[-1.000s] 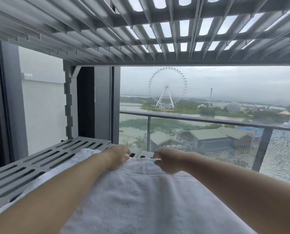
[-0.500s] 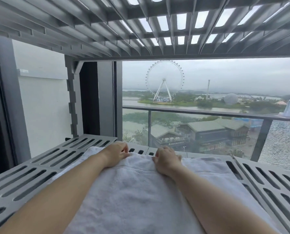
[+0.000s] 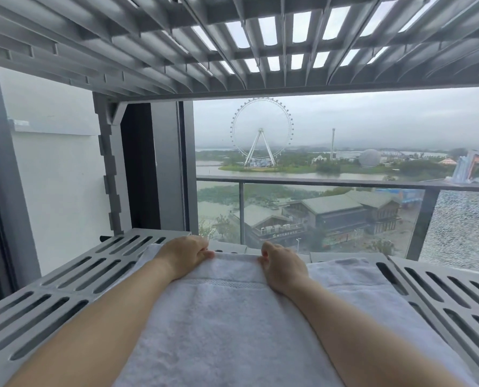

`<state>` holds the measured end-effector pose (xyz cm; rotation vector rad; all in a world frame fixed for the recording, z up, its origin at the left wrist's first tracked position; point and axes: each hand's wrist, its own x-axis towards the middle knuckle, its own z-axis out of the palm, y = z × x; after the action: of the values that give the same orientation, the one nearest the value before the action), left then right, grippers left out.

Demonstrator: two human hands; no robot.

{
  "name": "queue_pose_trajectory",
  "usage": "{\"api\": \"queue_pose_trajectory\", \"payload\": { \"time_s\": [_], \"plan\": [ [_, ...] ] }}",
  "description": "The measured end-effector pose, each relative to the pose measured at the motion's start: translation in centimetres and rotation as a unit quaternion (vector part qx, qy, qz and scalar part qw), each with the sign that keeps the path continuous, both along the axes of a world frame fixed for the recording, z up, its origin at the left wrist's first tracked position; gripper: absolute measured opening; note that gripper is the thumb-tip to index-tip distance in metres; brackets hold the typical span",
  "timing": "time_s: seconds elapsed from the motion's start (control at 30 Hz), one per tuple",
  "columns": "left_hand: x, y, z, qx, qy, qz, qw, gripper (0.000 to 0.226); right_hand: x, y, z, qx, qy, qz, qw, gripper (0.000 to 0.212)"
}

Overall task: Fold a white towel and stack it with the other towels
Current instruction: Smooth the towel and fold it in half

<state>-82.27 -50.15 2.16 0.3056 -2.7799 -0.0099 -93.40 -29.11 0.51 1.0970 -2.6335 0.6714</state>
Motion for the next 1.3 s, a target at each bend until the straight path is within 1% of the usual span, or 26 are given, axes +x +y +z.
{"api": "queue_pose_trajectory", "payload": {
  "time_s": [0.07,0.13,0.2,0.23,0.3,0.37,0.4,0.47,0.57,0.63,0.7,0.73,0.8,0.9,0.93,0.97,1.07,1.1,1.17,1.2,1.23,1.27,1.3],
  "plan": [
    [-0.3,-0.1,0.1,0.003,-0.037,0.011,0.999,0.041,0.1,-0.1,-0.2,-0.004,0.007,-0.006,1.000,0.015],
    [-0.8,-0.3,0.3,-0.014,-0.085,0.018,0.996,0.043,0.0,-0.1,-0.3,-0.001,0.015,-0.018,1.000,0.016],
    [-1.1,-0.7,0.4,-0.047,-0.092,0.011,0.995,0.044,-0.1,-0.1,-0.4,0.007,0.007,-0.032,0.999,0.020],
    [-1.1,-0.9,0.3,-0.061,-0.076,-0.003,0.995,0.044,-0.3,-0.1,-0.5,0.016,-0.004,-0.036,0.999,0.023],
    [-0.6,-1.0,0.0,-0.097,-0.018,-0.036,0.995,0.043,-0.7,0.1,-0.5,0.036,-0.034,-0.031,0.998,0.031],
    [0.1,-1.0,-0.4,-0.154,0.056,-0.063,0.984,0.043,-0.9,0.2,-0.4,0.051,-0.051,-0.017,0.997,0.032],
    [0.5,-1.0,-0.4,-0.183,0.078,-0.069,0.978,0.043,-0.9,0.2,-0.4,0.052,-0.050,-0.013,0.997,0.031],
    [1.7,-0.8,-0.2,-0.238,0.085,-0.073,0.965,0.040,-0.7,0.2,-0.3,0.039,-0.029,-0.018,0.999,0.027],
    [3.2,-1.0,0.8,-0.344,0.079,-0.070,0.933,0.025,-0.3,0.2,0.0,0.032,0.029,-0.026,0.999,0.022],
    [3.8,-1.5,1.0,-0.351,0.031,-0.049,0.934,0.015,0.0,0.1,0.3,0.043,0.046,-0.025,0.998,0.021],
    [4.1,-1.9,0.8,-0.320,0.006,-0.037,0.947,0.018,0.2,0.0,0.5,0.058,0.056,-0.020,0.997,0.020],
    [4.2,-1.9,0.8,-0.294,0.020,-0.043,0.955,0.022,0.3,-0.1,0.6,0.063,0.060,-0.013,0.996,0.020],
    [4.5,-1.8,0.9,-0.283,0.043,-0.044,0.957,0.025,0.5,-0.1,1.0,0.062,0.070,0.007,0.996,0.018],
    [4.4,-2.5,1.2,-0.319,0.084,-0.035,0.943,0.028,0.4,-0.3,1.4,0.059,0.105,0.034,0.992,0.015],
    [4.1,-3.1,1.4,-0.324,0.075,-0.030,0.943,0.026,0.4,-0.4,1.4,0.062,0.112,0.036,0.991,0.016],
    [3.8,-3.4,1.5,-0.321,0.053,-0.016,0.945,0.029,0.3,-0.6,1.3,0.069,0.116,0.035,0.990,0.017],
    [2.1,-4.1,1.5,-0.351,-0.015,0.040,0.935,0.048,-0.2,-0.9,0.6,0.081,0.096,-0.002,0.992,0.023],
    [1.5,-4.5,1.3,-0.350,-0.024,0.050,0.935,0.053,-0.4,-0.8,0.6,0.065,0.093,-0.012,0.993,0.023],
    [0.9,-5.1,0.9,-0.354,-0.039,0.071,0.932,0.056,-0.3,-0.2,0.6,0.018,0.102,0.001,0.995,0.024],
    [0.5,-5.2,0.9,-0.367,-0.037,0.076,0.926,0.053,0.0,0.2,0.7,-0.004,0.109,0.021,0.994,0.024],
    [0.2,-5.5,0.8,-0.386,-0.027,0.080,0.918,0.045,0.4,0.6,0.7,-0.016,0.107,0.049,0.993,0.024],
    [0.0,-5.2,1.0,-0.405,-0.023,0.093,0.910,0.030,0.9,1.0,0.8,-0.026,0.096,0.077,0.992,0.024],
    [-0.3,-4.6,1.3,-0.397,-0.008,0.103,0.912,0.017,1.6,1.5,1.1,-0.031,0.072,0.099,0.992,0.024]
  ]
}}
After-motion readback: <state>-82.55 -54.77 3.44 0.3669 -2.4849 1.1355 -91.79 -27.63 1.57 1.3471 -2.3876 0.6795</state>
